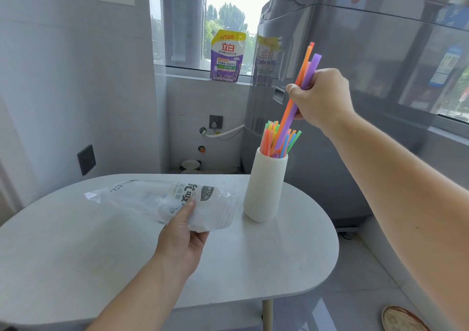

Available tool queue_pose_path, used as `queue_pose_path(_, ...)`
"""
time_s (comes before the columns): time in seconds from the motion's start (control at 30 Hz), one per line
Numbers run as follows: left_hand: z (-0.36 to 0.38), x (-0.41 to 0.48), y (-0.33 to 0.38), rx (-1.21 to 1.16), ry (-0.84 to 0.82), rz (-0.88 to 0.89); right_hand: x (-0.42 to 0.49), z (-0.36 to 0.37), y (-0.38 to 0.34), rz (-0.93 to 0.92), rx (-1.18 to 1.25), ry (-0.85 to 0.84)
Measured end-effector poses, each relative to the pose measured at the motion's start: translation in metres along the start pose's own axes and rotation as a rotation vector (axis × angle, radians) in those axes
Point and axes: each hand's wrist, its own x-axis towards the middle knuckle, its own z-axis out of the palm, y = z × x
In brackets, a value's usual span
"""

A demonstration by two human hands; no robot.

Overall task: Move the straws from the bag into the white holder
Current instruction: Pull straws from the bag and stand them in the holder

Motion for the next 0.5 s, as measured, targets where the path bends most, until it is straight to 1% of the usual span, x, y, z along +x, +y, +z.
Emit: queue_pose_path(0.5, -0.002, 0.002, 0.0, 0.003, 0.007, -0.005, -0.001, 0.024, 0.013, 0.068, -0.052, -0.029)
